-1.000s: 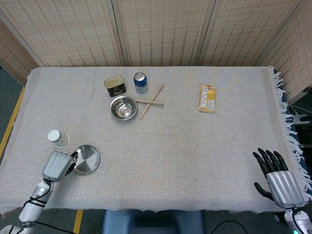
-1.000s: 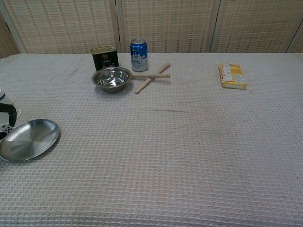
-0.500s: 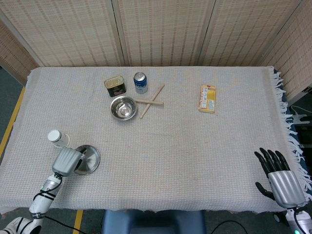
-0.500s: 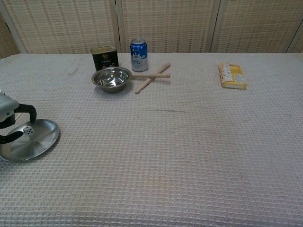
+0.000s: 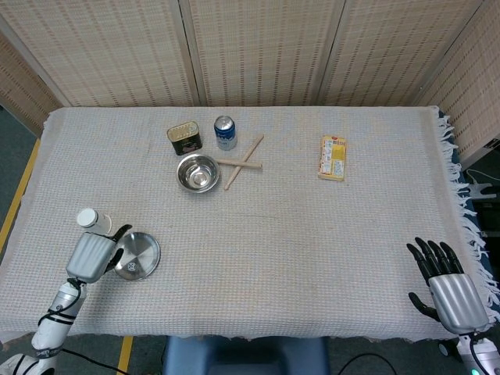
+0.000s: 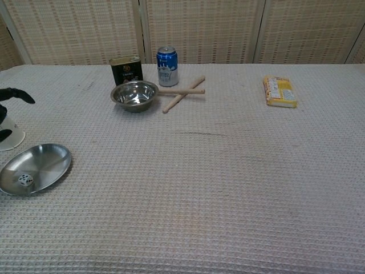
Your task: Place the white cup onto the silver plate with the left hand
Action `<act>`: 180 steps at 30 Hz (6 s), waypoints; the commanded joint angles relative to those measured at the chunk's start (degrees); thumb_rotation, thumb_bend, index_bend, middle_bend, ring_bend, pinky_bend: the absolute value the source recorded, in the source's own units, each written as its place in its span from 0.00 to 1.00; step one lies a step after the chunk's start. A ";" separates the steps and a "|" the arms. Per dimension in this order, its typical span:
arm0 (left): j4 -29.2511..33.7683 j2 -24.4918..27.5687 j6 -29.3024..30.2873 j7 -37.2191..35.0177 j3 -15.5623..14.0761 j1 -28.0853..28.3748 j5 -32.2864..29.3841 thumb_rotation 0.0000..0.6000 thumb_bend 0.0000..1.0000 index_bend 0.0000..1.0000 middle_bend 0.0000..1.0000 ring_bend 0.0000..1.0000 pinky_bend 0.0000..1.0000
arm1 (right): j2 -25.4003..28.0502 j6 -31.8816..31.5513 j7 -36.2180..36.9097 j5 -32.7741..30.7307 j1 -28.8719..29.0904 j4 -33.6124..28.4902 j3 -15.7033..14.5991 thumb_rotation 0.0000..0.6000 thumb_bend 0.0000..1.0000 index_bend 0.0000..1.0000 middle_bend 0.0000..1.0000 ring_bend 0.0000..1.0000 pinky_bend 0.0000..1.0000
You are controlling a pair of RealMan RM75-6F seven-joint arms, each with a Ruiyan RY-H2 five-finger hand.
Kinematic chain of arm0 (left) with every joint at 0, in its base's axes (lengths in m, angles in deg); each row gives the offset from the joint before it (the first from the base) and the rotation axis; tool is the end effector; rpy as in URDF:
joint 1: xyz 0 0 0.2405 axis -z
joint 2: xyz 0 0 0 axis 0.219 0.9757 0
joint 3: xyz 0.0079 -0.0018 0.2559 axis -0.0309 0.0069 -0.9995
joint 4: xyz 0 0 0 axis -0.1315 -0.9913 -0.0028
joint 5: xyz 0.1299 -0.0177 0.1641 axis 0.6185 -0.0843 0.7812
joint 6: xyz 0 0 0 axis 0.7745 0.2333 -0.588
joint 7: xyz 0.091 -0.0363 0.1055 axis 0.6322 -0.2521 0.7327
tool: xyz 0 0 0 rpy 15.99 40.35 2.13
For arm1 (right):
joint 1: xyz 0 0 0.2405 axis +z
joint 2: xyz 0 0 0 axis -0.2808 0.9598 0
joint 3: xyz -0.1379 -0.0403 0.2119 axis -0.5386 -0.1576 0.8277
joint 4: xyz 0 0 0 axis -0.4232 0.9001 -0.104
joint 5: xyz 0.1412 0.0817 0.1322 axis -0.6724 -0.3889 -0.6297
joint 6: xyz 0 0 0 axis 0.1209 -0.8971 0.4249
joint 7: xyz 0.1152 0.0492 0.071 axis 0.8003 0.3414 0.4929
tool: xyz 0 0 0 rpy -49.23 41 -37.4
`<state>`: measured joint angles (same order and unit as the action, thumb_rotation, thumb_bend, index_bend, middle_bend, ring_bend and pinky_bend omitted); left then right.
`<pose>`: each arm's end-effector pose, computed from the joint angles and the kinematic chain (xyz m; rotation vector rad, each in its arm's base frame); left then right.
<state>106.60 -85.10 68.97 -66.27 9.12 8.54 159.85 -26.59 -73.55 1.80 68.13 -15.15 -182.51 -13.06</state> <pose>-0.2813 0.2769 0.0700 -1.6610 -0.5334 -0.8823 -0.2957 -0.1397 0.1490 1.5614 -0.8540 0.7705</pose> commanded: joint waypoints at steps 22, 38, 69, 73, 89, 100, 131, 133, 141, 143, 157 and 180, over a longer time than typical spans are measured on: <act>-1.98 5.45 -25.46 1.51 5.74 6.29 -22.56 1.00 0.39 0.07 0.08 0.74 0.97 | -0.64 0.88 -1.21 -1.37 0.29 0.13 0.47 1.00 0.15 0.00 0.00 0.00 0.00; -4.55 4.10 -25.42 1.43 4.59 7.33 -22.24 1.00 0.40 0.28 0.25 0.74 0.96 | -0.70 1.01 -1.49 -1.66 0.30 0.00 0.44 1.00 0.15 0.00 0.00 0.00 0.00; 13.65 11.94 -10.00 -2.14 -6.77 0.04 0.18 1.00 0.44 0.46 0.64 0.75 0.97 | 0.13 0.17 0.09 0.60 0.12 -0.30 -0.59 1.00 0.15 0.00 0.00 0.00 0.00; 13.19 11.26 -10.82 -1.25 -6.67 0.31 -0.15 1.00 0.44 0.47 0.65 0.75 0.97 | 0.17 0.19 0.22 0.73 0.12 -0.28 -0.65 1.00 0.15 0.00 0.00 0.00 0.00; 5.85 4.75 -9.51 4.08 -2.35 2.10 -2.16 1.00 0.44 0.50 0.67 0.76 0.96 | -0.01 0.58 -0.20 0.14 0.19 -0.29 -0.46 1.00 0.15 0.00 0.00 0.00 0.00; 11.10 8.94 -11.73 1.02 -4.93 1.78 -1.62 1.00 0.45 0.52 0.70 0.76 0.96 | -0.01 0.47 -0.12 0.13 0.16 -0.20 -0.39 1.00 0.15 0.00 0.00 0.00 0.00; 9.77 8.66 -14.38 0.07 -4.34 3.47 -2.80 1.00 0.49 0.54 0.72 0.78 0.96 | -0.58 1.66 -1.26 -1.35 0.57 -0.14 0.03 1.00 0.15 0.00 0.00 0.00 0.00; 11.55 10.24 -14.91 -2.00 -5.36 3.76 -1.33 1.00 0.49 0.54 0.72 0.78 0.96 | -0.59 1.83 -1.26 -1.43 0.65 -0.12 0.02 1.00 0.15 0.00 0.00 0.00 0.00; 14.02 13.15 -16.15 -6.86 -6.98 4.99 1.57 1.00 0.49 0.54 0.72 0.78 0.96 | -0.52 1.54 -1.30 -1.26 0.49 -0.29 -0.12 1.00 0.15 0.00 0.00 0.00 0.00; 12.34 12.10 -15.39 -4.90 -5.99 4.79 0.51 1.00 0.49 0.54 0.72 0.78 0.96 | -0.50 1.46 -1.35 -1.23 0.44 -0.31 -0.13 1.00 0.15 0.00 0.00 0.00 0.00; 8.71 8.45 -13.31 2.67 -4.53 3.48 -2.74 1.00 0.49 0.54 0.72 0.78 0.95 | -0.50 1.72 -1.40 -1.29 0.56 -0.30 -0.18 1.00 0.15 0.00 0.00 0.00 0.00; 8.29 10.63 -8.65 -2.99 -3.66 2.40 -0.99 1.00 0.49 0.54 0.72 0.78 0.95 | -0.36 1.57 -1.33 -1.29 0.47 -0.47 -0.21 1.00 0.15 0.00 0.00 0.00 0.00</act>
<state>115.12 -74.45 60.20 -69.13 5.27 11.02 159.12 -26.95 -71.98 0.47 66.83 -14.69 -182.97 -13.28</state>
